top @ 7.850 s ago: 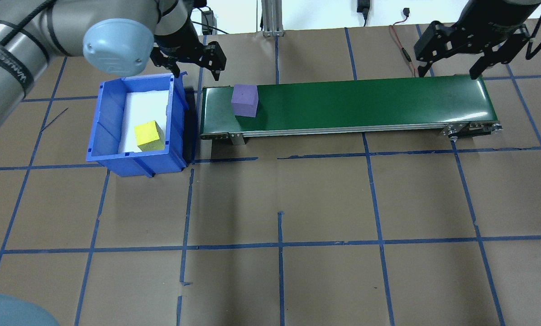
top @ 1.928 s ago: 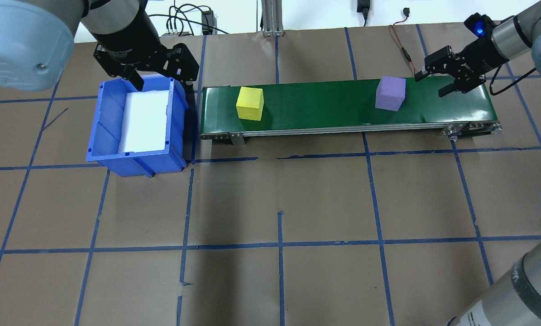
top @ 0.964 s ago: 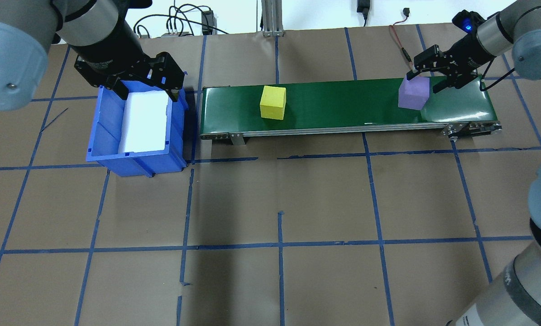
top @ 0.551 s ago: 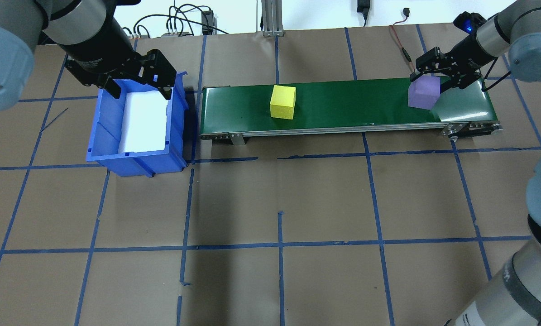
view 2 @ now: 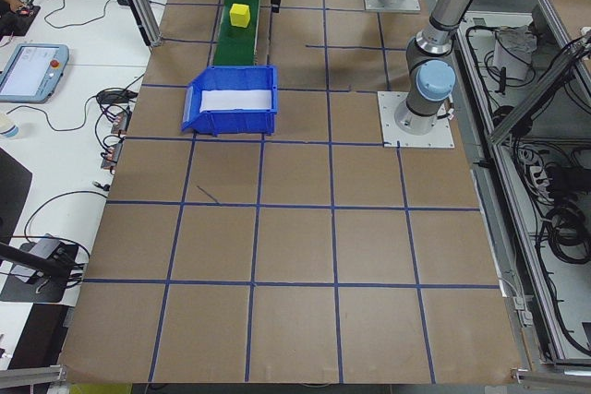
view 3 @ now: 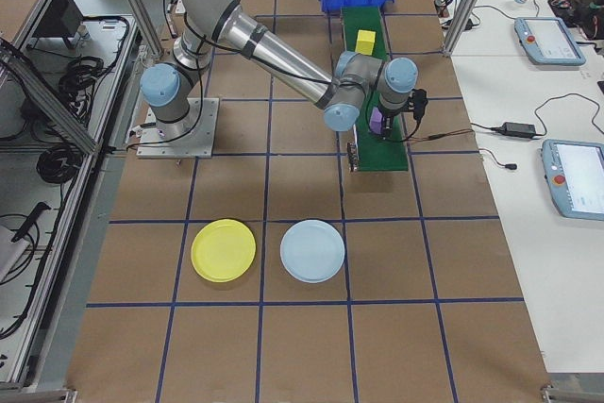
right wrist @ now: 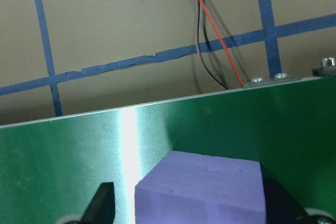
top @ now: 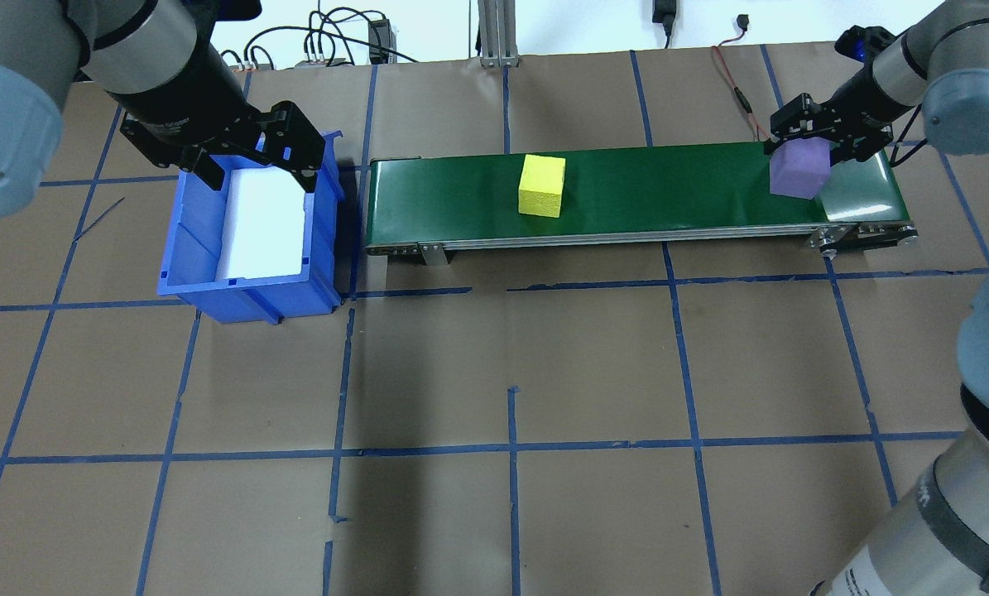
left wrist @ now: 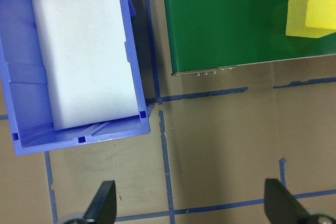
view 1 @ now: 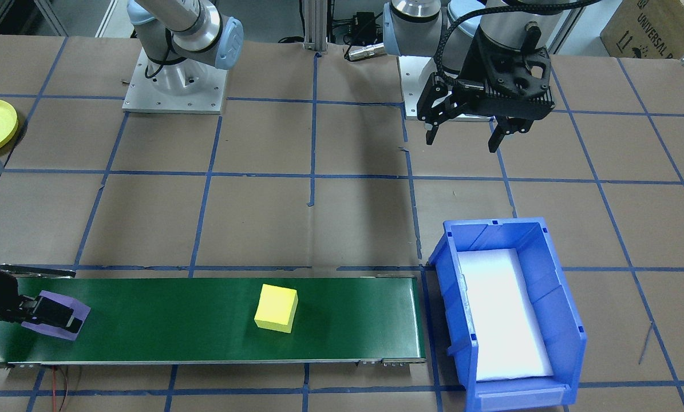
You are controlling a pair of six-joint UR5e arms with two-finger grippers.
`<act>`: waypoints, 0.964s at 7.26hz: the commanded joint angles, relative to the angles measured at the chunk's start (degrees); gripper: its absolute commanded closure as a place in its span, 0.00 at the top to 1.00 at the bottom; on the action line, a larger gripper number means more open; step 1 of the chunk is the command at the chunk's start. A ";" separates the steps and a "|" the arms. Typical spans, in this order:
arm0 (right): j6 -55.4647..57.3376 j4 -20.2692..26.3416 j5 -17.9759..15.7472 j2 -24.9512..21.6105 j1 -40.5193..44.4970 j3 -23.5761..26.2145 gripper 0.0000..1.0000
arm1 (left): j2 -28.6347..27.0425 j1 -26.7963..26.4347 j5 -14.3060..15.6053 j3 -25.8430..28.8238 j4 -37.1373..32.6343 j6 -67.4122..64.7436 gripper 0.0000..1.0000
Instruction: Move block left to right into plate
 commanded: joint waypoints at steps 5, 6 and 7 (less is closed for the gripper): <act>-11.08 1.44 -20.49 -5.33 -1.40 0.93 0.24 | 0.03 -0.34 -0.35 -0.33 0.33 -0.82 1.00; -18.09 1.53 -22.03 -5.69 -5.58 0.93 0.23 | 0.03 -0.34 -0.27 -0.33 0.33 -0.91 1.00; -24.60 2.14 -21.53 -5.78 -11.98 1.02 0.23 | 0.03 -0.34 -0.27 -0.25 0.33 -0.91 1.00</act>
